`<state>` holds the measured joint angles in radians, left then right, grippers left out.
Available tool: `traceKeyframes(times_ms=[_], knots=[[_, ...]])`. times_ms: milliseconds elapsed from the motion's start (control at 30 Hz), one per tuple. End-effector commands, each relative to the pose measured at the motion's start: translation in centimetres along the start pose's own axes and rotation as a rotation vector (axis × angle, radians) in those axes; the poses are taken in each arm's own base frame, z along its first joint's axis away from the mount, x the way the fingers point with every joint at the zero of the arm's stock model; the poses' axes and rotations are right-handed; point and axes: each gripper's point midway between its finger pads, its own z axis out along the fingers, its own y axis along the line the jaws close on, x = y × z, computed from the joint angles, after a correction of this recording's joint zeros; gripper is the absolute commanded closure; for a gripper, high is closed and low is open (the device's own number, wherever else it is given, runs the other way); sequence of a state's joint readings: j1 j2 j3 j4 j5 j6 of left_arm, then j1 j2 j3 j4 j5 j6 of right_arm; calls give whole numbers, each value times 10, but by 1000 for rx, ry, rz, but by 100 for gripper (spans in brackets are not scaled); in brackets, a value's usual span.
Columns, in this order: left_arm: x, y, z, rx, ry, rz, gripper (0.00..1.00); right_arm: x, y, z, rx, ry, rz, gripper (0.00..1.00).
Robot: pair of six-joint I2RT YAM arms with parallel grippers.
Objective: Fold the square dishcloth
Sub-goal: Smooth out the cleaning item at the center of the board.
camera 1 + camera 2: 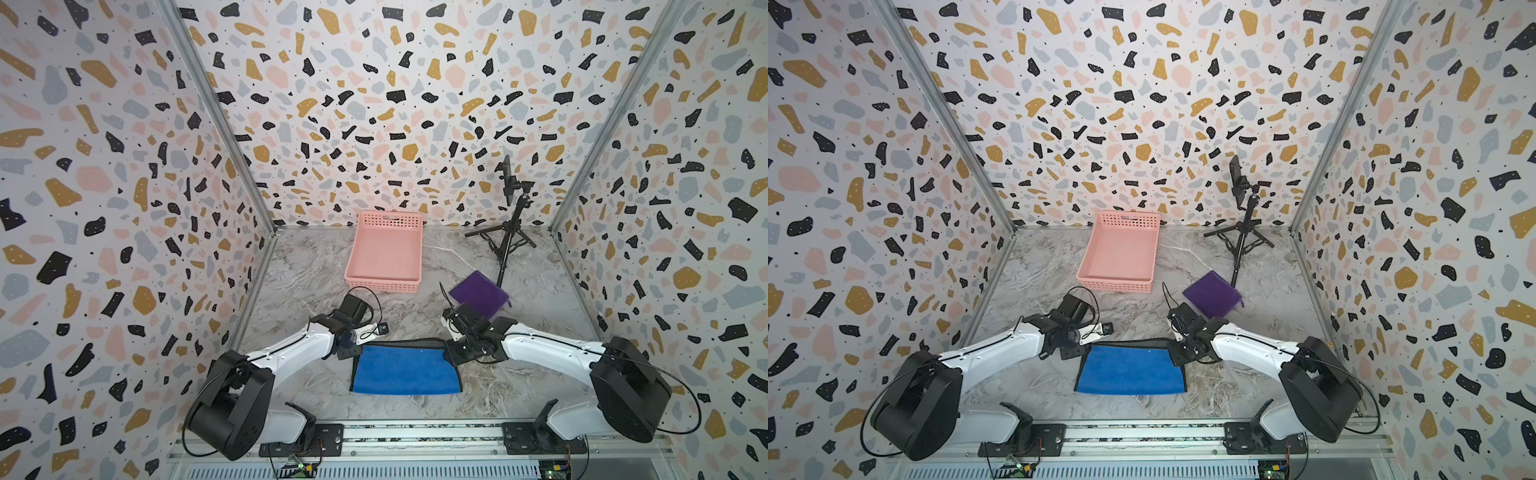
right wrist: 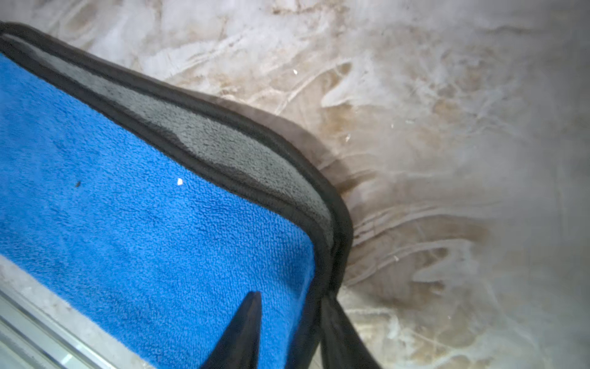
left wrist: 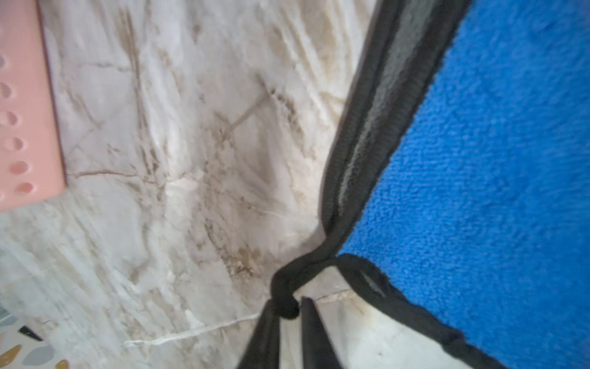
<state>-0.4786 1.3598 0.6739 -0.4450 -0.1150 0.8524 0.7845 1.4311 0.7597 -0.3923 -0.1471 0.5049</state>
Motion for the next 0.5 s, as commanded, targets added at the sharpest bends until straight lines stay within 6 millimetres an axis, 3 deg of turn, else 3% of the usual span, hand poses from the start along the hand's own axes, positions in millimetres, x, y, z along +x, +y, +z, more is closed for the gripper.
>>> traceKeyframes(times_ms=[0,233,467], knots=[[-16,4,-9,17,-71,-15,100,-2,4,-3,-29,-15,2,76],[-21,5,-22,23,-104,-25,100,-2,2,-10,-25,-39,-6,86],[-2,14,-28,-75,-31,5,100,-3,5,-19,-37,-56,-21,92]])
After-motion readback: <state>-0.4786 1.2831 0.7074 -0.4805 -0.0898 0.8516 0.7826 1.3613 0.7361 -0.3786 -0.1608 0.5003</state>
